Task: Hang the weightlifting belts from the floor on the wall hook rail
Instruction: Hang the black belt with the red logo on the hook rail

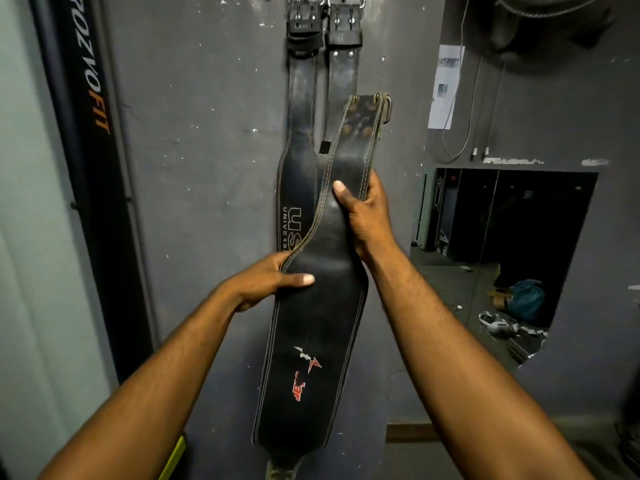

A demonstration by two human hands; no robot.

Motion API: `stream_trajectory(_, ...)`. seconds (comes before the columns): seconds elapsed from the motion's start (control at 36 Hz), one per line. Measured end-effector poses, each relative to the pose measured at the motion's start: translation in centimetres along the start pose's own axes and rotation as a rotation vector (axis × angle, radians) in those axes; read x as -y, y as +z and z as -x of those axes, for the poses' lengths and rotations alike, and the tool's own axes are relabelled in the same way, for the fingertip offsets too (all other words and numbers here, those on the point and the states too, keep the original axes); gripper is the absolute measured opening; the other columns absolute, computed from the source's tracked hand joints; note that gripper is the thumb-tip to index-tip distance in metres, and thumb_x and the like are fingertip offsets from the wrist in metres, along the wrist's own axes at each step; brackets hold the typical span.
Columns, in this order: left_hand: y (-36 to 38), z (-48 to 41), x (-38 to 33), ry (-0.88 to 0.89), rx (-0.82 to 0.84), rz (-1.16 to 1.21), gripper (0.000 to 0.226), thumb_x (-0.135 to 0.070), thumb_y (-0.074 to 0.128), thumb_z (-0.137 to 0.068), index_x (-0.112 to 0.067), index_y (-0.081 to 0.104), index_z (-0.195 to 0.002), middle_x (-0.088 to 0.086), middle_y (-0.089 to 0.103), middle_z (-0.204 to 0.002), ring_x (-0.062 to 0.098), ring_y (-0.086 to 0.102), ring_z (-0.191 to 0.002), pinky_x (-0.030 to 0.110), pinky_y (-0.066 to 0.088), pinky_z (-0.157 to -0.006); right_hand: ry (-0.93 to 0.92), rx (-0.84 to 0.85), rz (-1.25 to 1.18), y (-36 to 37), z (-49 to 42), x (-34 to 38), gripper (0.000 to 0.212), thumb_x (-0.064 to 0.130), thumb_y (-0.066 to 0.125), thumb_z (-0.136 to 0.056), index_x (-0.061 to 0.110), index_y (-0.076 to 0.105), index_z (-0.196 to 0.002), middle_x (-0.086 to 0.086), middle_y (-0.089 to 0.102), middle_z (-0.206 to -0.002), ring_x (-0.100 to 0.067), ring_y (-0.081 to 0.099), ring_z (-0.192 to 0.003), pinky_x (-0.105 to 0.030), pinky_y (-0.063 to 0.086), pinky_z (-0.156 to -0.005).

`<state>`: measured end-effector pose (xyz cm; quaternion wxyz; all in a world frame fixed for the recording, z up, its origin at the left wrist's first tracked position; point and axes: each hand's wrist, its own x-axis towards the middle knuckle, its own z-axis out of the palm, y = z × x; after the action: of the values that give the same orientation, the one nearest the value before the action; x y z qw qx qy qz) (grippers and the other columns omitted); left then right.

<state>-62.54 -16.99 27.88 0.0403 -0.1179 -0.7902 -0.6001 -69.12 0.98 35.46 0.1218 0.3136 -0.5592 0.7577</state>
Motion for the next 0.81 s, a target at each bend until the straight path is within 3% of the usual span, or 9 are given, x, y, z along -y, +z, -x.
stream_trajectory(0.14,2.1,-0.5,0.1,0.204,-0.343,-0.025,0.039,-0.01,0.069,-0.09,-0.016,0.06,-0.128,0.001,0.073,-0.115,0.013,0.071,-0.104,0.038,0.058,-0.093,-0.029,0.084,0.016,-0.4,-0.5,1.8,0.055,0.013,0.072,-0.092,0.017,0.045,-0.14,0.001,0.065,-0.124,-0.017,0.068,-0.11,-0.037,0.059,-0.092)
stream_trajectory(0.22,2.1,-0.8,-1.1,0.292,-0.41,-0.003,0.039,-0.004,0.067,-0.09,-0.015,0.059,-0.126,-0.003,0.072,-0.111,0.006,0.072,-0.096,0.023,0.059,-0.082,-0.043,0.226,0.114,-0.8,0.1,1.9,0.066,0.016,0.069,-0.094,0.027,0.032,-0.147,0.01,0.056,-0.127,-0.003,0.064,-0.108,-0.029,0.06,-0.091)
stream_trajectory(0.31,2.1,-0.7,-1.9,0.316,-0.409,0.009,0.038,-0.004,0.068,-0.09,-0.02,0.058,-0.123,-0.005,0.071,-0.111,0.005,0.071,-0.097,0.019,0.058,-0.079,-0.062,0.202,0.137,-1.0,1.0,1.2,0.062,0.008,0.063,-0.098,0.017,0.032,-0.151,0.009,0.06,-0.127,0.002,0.066,-0.11,-0.029,0.058,-0.093)
stream_trajectory(0.36,2.5,-0.6,-1.7,0.325,-0.394,0.035,0.038,-0.007,0.069,-0.089,-0.02,0.057,-0.122,-0.001,0.071,-0.113,0.01,0.071,-0.102,0.023,0.058,-0.082,-0.11,0.131,0.154,-0.8,1.1,1.0,0.059,0.007,0.065,-0.095,0.011,0.038,-0.148,-0.008,0.062,-0.135,-0.019,0.065,-0.122,-0.049,0.054,-0.102)
stream_trajectory(0.42,2.7,-0.2,-0.7,0.265,-0.327,0.124,0.047,-0.007,0.07,-0.088,-0.02,0.052,-0.129,-0.001,0.07,-0.117,0.013,0.07,-0.107,0.026,0.058,-0.083,-0.157,0.074,0.176,-0.9,0.5,0.7,0.059,0.008,0.067,-0.093,0.009,0.041,-0.145,-0.014,0.059,-0.14,-0.028,0.061,-0.127,-0.056,0.048,-0.107)
stream_trajectory(0.5,3.1,0.4,1.7,0.112,-0.211,0.125,0.055,-0.01,0.07,-0.089,-0.021,0.048,-0.138,0.001,0.066,-0.13,0.016,0.067,-0.115,0.034,0.057,-0.093,-0.161,0.039,0.201,-1.5,-0.3,0.6,0.057,0.01,0.069,-0.092,0.011,0.044,-0.143,-0.011,0.061,-0.138,-0.026,0.062,-0.125,-0.053,0.049,-0.107)
stream_trajectory(0.69,4.4,-0.3,2.4,0.185,-0.418,0.068,0.04,-0.006,0.067,-0.092,-0.015,0.057,-0.129,0.005,0.071,-0.12,0.02,0.069,-0.11,0.039,0.057,-0.095,-0.202,0.015,0.164,-1.7,-1.0,0.8,0.052,0.008,0.069,-0.09,0.022,0.049,-0.136,-0.009,0.061,-0.139,-0.024,0.059,-0.129,-0.052,0.045,-0.112)
stream_trajectory(0.81,2.8,0.2,2.5,0.054,-0.237,0.121,0.047,-0.016,0.066,-0.093,-0.018,0.051,-0.138,0.003,0.067,-0.129,0.018,0.067,-0.116,0.036,0.054,-0.099,-0.198,-0.009,0.131,-1.9,-1.7,0.9,0.061,0.013,0.072,-0.089,0.011,0.044,-0.143,-0.012,0.057,-0.144,-0.028,0.055,-0.134,-0.054,0.043,-0.113)
